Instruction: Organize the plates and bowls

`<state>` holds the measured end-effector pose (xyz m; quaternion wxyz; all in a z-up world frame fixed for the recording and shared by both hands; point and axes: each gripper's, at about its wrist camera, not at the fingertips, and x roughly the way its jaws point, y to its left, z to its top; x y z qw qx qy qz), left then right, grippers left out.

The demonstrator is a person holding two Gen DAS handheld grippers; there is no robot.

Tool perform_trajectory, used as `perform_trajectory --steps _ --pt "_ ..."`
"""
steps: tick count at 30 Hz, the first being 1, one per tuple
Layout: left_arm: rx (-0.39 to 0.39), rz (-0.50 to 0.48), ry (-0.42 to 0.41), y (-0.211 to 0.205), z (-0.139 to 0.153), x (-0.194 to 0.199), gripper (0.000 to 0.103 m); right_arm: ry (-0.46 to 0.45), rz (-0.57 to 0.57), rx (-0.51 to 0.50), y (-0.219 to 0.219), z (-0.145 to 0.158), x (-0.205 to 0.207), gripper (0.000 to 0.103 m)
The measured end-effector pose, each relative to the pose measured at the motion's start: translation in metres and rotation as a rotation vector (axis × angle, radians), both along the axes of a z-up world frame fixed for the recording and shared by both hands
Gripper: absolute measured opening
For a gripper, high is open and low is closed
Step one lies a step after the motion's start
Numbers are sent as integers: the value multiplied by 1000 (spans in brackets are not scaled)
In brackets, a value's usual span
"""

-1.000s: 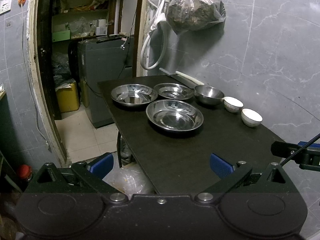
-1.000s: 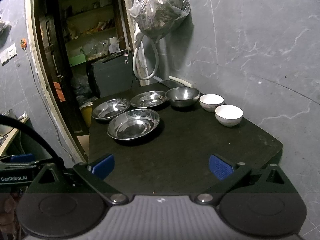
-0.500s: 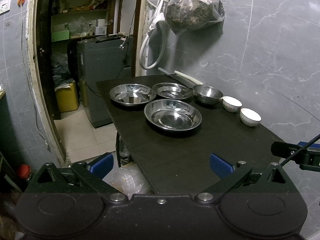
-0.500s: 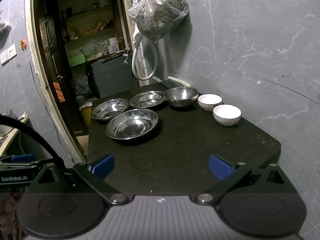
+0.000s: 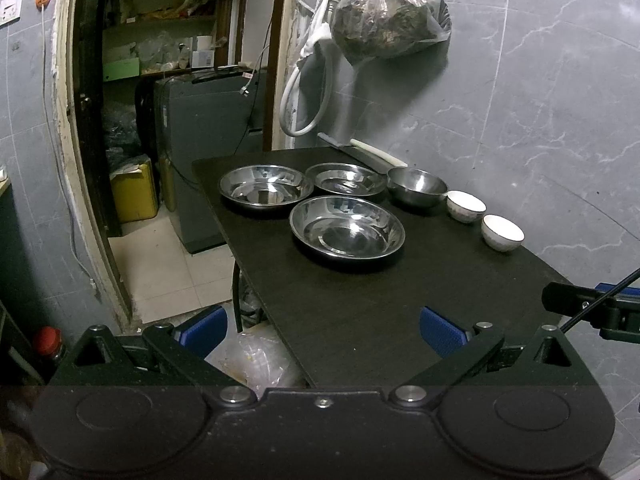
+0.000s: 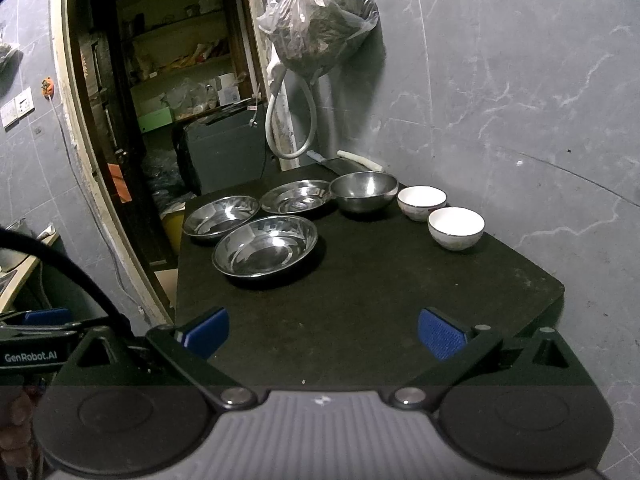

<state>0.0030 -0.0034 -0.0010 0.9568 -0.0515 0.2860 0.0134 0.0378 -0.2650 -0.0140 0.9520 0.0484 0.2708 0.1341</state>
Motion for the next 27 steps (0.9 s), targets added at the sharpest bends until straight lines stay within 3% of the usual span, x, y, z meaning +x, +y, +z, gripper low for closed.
perform_trajectory --steps 27 --pt "-8 -5 7 -9 -12 0 102 1 1 -1 2 0 2 103"
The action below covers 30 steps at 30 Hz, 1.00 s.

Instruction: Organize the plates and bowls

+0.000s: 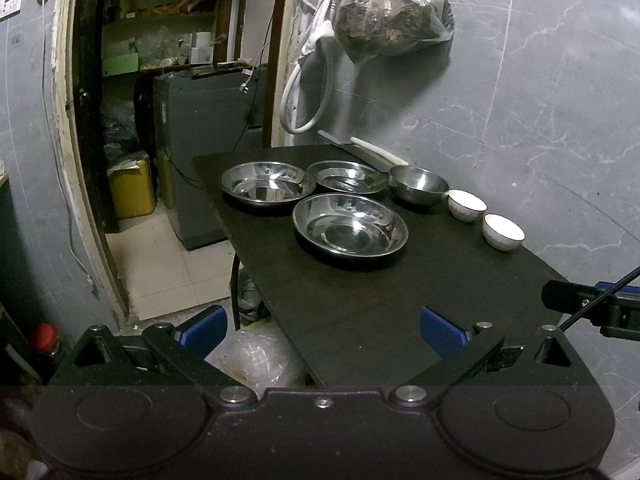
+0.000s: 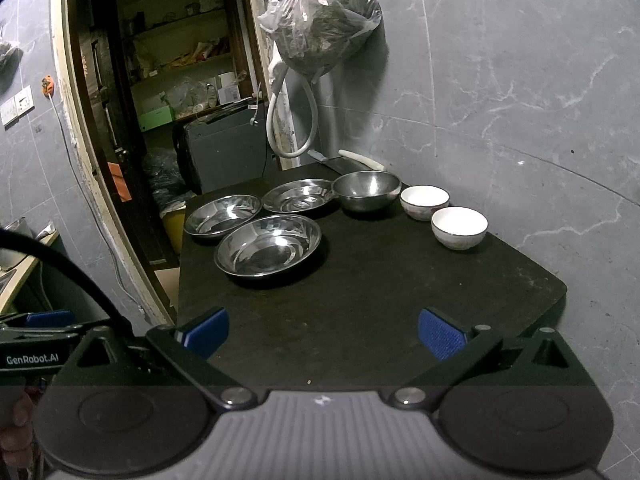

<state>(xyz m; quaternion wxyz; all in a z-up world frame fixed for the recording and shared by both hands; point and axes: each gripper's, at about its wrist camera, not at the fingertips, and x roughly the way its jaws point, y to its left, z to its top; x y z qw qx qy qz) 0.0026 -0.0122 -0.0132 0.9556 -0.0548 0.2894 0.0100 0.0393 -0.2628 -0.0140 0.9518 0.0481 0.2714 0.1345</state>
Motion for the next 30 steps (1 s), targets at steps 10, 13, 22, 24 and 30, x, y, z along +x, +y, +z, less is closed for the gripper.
perform_trajectory --steps 10,13,22,24,30 --pt "-42 -6 20 20 -4 4 102 6 -1 -19 12 -1 1 103" --pt "-54 -15 34 28 -3 5 102 5 3 -25 20 1 0 103" --pt "-128 18 94 62 -10 5 102 20 15 -39 42 2 4 103" --pt "-156 37 115 75 -13 3 102 28 16 -46 47 3 7 103" --pt "-284 47 142 114 -23 1 102 71 37 -53 69 0 30 103"
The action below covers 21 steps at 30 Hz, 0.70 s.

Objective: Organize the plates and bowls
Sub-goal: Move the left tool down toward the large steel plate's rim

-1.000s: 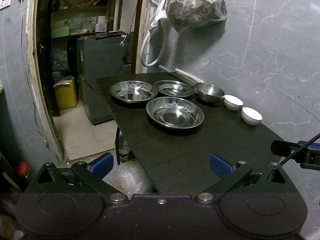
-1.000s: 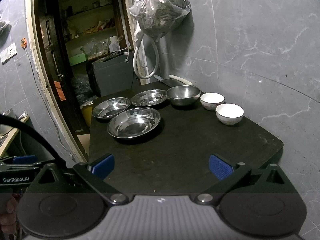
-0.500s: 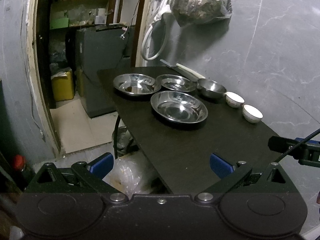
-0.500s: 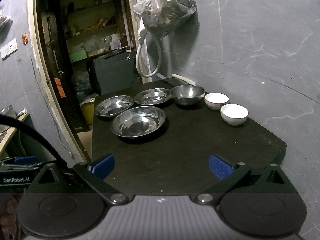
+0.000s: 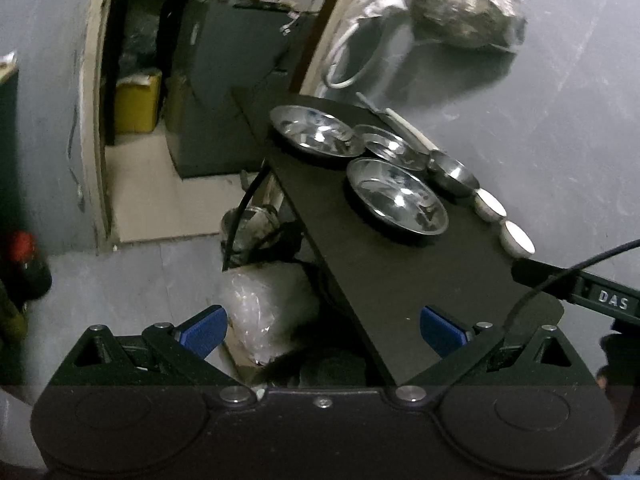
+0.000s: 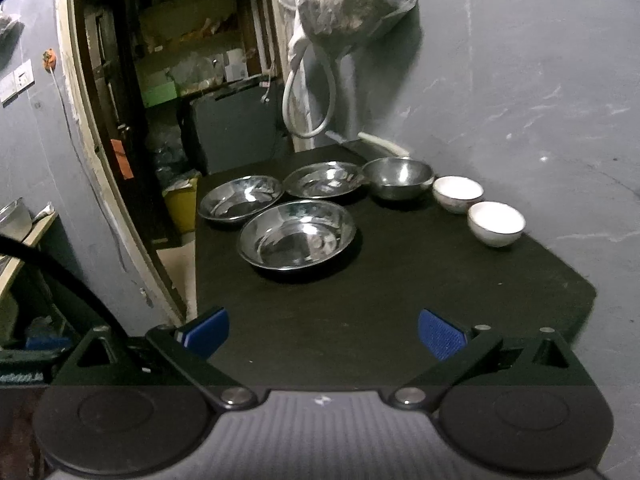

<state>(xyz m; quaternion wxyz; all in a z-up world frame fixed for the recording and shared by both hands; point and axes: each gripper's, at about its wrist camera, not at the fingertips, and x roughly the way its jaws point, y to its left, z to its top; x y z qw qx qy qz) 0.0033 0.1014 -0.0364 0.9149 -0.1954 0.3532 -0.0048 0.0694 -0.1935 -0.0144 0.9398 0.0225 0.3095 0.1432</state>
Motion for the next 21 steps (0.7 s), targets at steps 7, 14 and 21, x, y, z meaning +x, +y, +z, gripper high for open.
perform_trajectory --steps 7,14,21 --pt "-87 -25 43 47 -15 33 102 9 60 -3 41 -7 32 103" --pt "24 -65 129 91 -14 100 102 -12 27 42 76 -18 85 103" --pt "170 -54 183 133 8 206 102 -16 -79 57 111 -26 144 103"
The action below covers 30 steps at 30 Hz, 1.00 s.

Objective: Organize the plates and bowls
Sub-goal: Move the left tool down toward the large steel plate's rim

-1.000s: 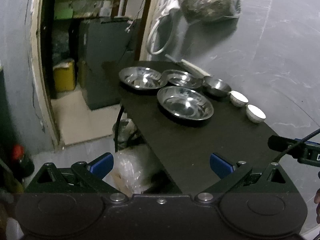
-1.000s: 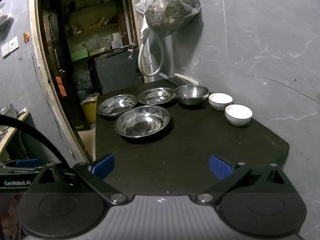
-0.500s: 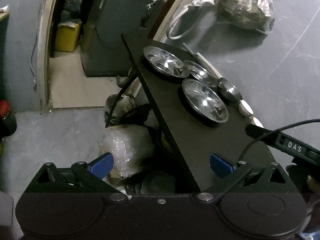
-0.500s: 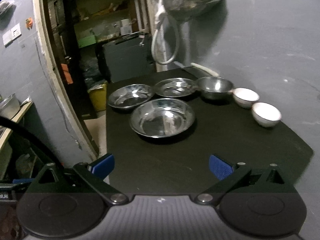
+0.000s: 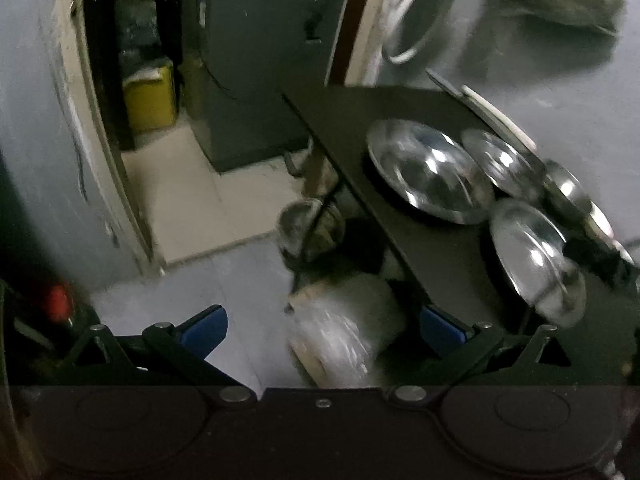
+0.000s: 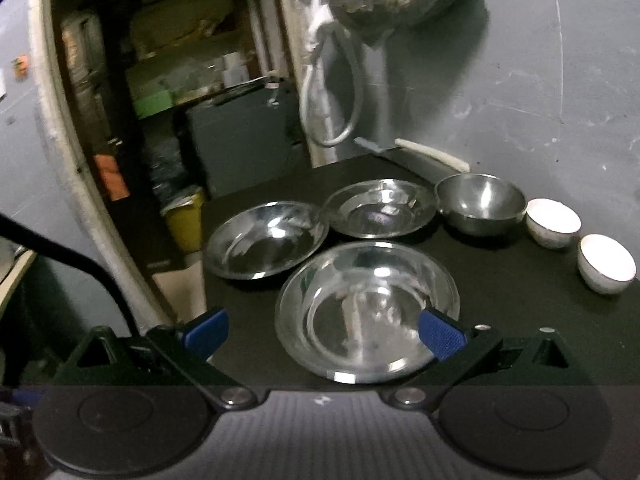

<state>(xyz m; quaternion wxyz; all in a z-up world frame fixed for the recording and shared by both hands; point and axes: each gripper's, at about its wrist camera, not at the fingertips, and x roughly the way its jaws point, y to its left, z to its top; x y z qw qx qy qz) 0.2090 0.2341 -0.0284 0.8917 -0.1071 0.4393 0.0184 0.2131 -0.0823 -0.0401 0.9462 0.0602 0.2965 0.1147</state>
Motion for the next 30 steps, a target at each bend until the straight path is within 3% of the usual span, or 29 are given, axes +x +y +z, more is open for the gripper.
perform_trajectory --steps 5,11,17,20,24,30 --pt "-41 -14 -27 14 8 68 102 18 -56 24 15 -6 40 103" --pt "-38 -188 -19 11 5 148 102 15 -68 40 25 4 64 103" --pt "-29 -448 -16 6 -10 233 102 91 -109 62 31 -4 70 103" --pt "-21 -608 -4 1 -13 271 102 117 -200 81 34 -3 75 103" --pt "-39 -812 -10 -10 -17 303 102 142 -344 135 48 2 86 103" --pt "-44 -1006 11 -26 -29 327 101 226 -480 244 78 3 102 103"
